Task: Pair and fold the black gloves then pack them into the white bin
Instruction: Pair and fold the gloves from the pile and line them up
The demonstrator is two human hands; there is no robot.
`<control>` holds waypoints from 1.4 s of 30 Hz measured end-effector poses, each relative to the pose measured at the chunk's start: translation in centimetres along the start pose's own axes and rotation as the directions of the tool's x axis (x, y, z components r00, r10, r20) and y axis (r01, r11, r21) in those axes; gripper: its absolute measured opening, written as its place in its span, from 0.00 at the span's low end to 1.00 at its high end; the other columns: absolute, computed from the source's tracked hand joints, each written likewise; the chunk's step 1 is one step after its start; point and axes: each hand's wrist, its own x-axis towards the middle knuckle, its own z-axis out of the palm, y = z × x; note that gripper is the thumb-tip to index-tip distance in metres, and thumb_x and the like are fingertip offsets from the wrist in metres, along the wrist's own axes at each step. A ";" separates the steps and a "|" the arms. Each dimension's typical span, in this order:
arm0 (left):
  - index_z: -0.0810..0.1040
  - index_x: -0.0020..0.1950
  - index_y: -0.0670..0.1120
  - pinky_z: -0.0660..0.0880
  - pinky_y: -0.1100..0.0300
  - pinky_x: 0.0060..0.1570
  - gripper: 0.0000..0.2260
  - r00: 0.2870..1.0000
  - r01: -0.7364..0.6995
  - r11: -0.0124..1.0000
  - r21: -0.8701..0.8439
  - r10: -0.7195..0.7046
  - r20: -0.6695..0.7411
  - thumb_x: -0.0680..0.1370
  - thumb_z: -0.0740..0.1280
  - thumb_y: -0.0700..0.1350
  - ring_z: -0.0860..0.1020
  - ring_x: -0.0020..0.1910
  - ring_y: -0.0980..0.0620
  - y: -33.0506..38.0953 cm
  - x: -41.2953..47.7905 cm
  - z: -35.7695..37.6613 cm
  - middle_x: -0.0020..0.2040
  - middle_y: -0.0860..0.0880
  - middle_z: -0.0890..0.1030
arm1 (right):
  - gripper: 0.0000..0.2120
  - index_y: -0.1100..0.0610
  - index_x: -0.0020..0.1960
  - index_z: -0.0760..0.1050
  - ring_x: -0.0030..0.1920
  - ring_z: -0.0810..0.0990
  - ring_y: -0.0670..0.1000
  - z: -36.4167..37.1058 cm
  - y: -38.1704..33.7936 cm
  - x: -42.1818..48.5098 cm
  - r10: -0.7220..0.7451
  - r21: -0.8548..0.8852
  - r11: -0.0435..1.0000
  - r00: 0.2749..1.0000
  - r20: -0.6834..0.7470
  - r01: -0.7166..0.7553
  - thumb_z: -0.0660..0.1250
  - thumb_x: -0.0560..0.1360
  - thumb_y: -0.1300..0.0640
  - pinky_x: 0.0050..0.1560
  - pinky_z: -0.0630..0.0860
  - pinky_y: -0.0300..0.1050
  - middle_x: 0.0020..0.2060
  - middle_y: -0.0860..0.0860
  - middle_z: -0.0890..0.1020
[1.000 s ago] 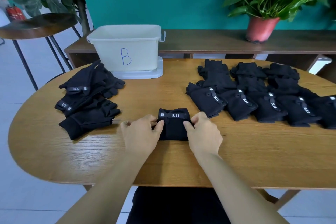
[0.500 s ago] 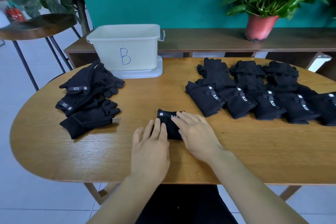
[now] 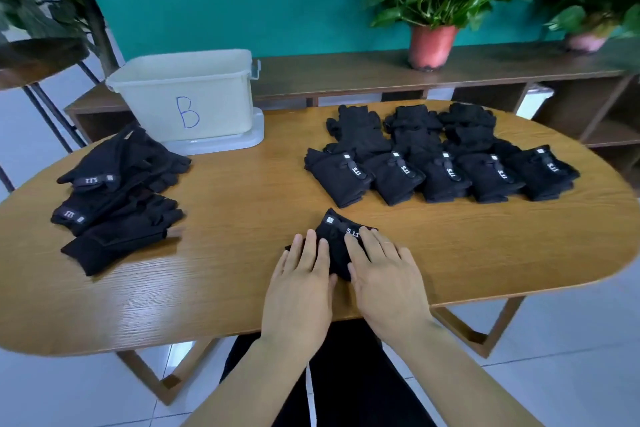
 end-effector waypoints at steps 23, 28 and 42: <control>0.50 0.81 0.46 0.37 0.60 0.74 0.22 0.845 -0.523 0.831 -0.188 0.535 0.015 0.86 0.49 0.45 0.43 0.80 0.49 18.8 11.3 4.2 0.81 0.48 0.47 | 0.19 0.62 0.61 0.78 0.56 0.80 0.63 -1.5 17.6 -5.1 0.555 -0.219 0.796 0.825 -0.107 -0.564 0.60 0.74 0.57 0.50 0.71 0.58 0.56 0.62 0.80; 0.58 0.79 0.44 0.43 0.58 0.75 0.22 0.802 -0.590 0.787 -0.183 0.597 -0.015 0.85 0.54 0.43 0.50 0.80 0.48 20.4 12.7 5.2 0.80 0.46 0.55 | 0.22 0.64 0.60 0.78 0.55 0.80 0.64 -2.0 18.8 -4.7 0.618 -0.186 0.749 0.771 -0.152 -0.636 0.50 0.76 0.58 0.48 0.70 0.58 0.55 0.64 0.80; 0.47 0.81 0.49 0.33 0.58 0.75 0.28 0.864 -0.501 0.849 -0.166 0.502 -0.044 0.84 0.55 0.39 0.39 0.79 0.53 20.6 13.0 5.1 0.81 0.49 0.44 | 0.19 0.63 0.63 0.77 0.55 0.77 0.64 -1.1 20.5 -3.8 0.644 -0.167 0.737 0.755 -0.124 -0.655 0.64 0.75 0.56 0.50 0.69 0.59 0.59 0.64 0.79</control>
